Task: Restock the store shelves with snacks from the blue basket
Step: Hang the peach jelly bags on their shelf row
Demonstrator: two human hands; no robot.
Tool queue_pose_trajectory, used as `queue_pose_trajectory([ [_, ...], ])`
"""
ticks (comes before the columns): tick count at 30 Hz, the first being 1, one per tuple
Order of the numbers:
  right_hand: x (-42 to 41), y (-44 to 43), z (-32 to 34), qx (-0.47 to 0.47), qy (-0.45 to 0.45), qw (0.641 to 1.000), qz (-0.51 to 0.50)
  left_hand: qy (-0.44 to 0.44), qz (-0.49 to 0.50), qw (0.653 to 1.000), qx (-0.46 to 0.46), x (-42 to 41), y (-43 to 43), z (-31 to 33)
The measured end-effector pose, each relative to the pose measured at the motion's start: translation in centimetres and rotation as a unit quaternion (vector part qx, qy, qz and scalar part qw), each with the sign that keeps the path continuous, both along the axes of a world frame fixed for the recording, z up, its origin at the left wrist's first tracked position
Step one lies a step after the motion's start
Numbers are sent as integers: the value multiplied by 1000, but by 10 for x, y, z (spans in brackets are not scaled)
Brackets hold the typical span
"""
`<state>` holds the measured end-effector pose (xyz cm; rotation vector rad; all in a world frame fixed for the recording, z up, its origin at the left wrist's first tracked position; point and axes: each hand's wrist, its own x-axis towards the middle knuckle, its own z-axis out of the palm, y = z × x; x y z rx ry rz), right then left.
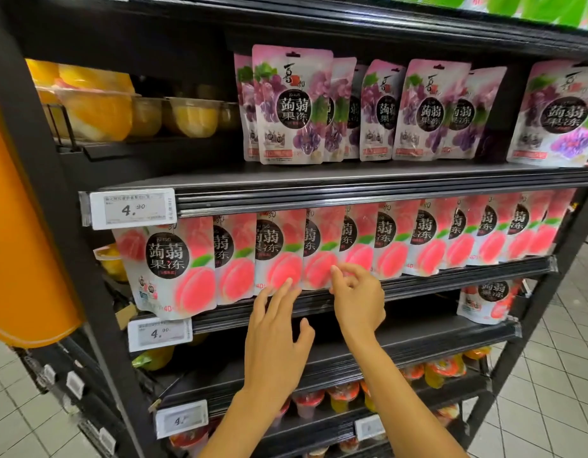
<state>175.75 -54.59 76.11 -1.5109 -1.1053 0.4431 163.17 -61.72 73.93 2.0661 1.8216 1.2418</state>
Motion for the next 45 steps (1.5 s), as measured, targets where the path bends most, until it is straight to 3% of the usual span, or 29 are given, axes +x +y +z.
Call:
queue_pose_trajectory([
  [6,13,2,-1,24,-3,1000,3,34,20,999,-2,14,5,3],
  [9,25,5,-2,52,32,997,-48,27,6,1000,7,25,9,5],
  [16,51,17,-6,-2,12,999,-31,40,4,999,7,51,21,3],
  [25,84,22,-4,1,17,1000,-24,45,5,999,4,82,29,4],
  [30,97,26,-4,50,38,996,-70,43,-4,999,6,97,36,7],
  [37,122,39,-2,6,43,998,-40,48,-5,999,2,122,40,6],
  [45,143,37,-5,21,50,998,-42,51,-27,998,-3,154,47,5],
])
